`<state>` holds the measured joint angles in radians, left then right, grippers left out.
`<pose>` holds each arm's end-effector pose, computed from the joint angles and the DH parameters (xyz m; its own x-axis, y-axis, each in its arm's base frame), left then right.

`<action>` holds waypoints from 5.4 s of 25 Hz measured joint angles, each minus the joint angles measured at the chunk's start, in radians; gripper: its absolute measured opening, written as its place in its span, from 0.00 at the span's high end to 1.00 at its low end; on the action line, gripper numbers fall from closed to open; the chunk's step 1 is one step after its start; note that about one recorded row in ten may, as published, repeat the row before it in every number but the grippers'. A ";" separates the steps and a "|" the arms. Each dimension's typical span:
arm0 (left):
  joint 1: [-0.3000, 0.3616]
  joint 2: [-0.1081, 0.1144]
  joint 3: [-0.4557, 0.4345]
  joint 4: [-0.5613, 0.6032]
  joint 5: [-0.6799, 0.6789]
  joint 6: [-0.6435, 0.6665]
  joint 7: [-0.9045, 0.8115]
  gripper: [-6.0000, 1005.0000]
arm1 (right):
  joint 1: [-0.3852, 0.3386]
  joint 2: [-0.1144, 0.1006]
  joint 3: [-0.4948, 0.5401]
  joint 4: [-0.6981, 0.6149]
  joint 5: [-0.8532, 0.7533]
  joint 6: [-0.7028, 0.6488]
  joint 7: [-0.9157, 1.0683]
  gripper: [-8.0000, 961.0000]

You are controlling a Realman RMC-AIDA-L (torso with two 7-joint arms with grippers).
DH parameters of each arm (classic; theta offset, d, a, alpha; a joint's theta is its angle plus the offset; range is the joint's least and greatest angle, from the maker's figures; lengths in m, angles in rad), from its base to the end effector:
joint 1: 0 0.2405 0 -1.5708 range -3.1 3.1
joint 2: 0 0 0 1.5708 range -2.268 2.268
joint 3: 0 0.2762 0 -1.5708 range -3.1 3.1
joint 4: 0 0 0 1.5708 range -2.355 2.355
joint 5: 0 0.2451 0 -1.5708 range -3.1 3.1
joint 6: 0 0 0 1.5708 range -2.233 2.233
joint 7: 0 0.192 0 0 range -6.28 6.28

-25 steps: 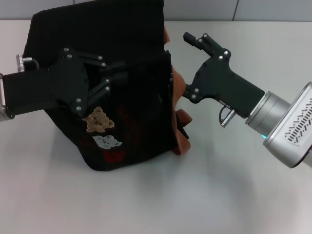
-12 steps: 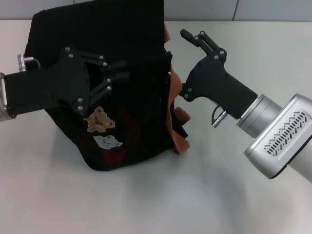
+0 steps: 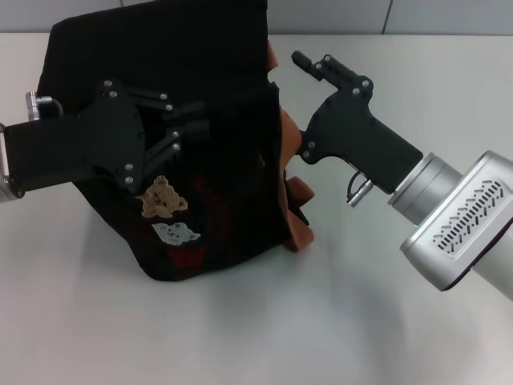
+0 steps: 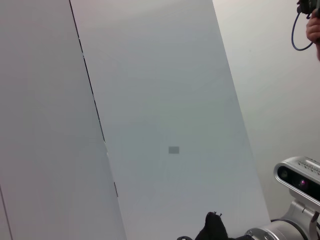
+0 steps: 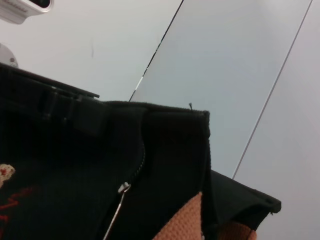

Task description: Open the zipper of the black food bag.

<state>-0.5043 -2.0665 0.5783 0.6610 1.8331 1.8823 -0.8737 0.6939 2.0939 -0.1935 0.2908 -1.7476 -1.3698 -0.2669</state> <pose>-0.2433 0.3511 -0.0028 0.7301 -0.2387 0.6402 0.0058 -0.9348 -0.3552 0.1999 0.3744 -0.1553 0.7621 0.4537 -0.4619 -0.1068 -0.6155 -0.7809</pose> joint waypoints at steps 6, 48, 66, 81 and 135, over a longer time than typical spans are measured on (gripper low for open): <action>-0.006 0.000 0.001 -0.014 0.000 0.000 0.005 0.90 | 0.001 0.000 0.007 -0.001 -0.038 0.002 0.000 0.38; 0.117 0.018 -0.002 -0.034 -0.188 -0.003 0.023 0.90 | -0.041 0.000 0.054 -0.057 -0.086 0.132 -0.014 0.99; 0.145 0.044 -0.036 -0.101 -0.230 -0.010 0.047 0.90 | -0.106 -0.003 0.161 -0.080 -0.091 0.066 0.006 0.92; 0.202 -0.008 -0.316 -0.519 -0.238 -0.271 0.201 0.83 | -0.153 -0.007 0.421 -0.119 -0.084 -0.032 0.377 0.56; 0.183 0.064 -0.003 -0.178 0.117 0.097 -0.107 0.19 | -0.132 -0.029 -0.379 -0.670 -0.343 -0.597 1.126 0.14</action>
<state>-0.3214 -2.0029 0.5752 0.4828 1.9498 1.9790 -0.9810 0.5616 2.0648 -0.5725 -0.3790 -2.0908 -1.9665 0.8595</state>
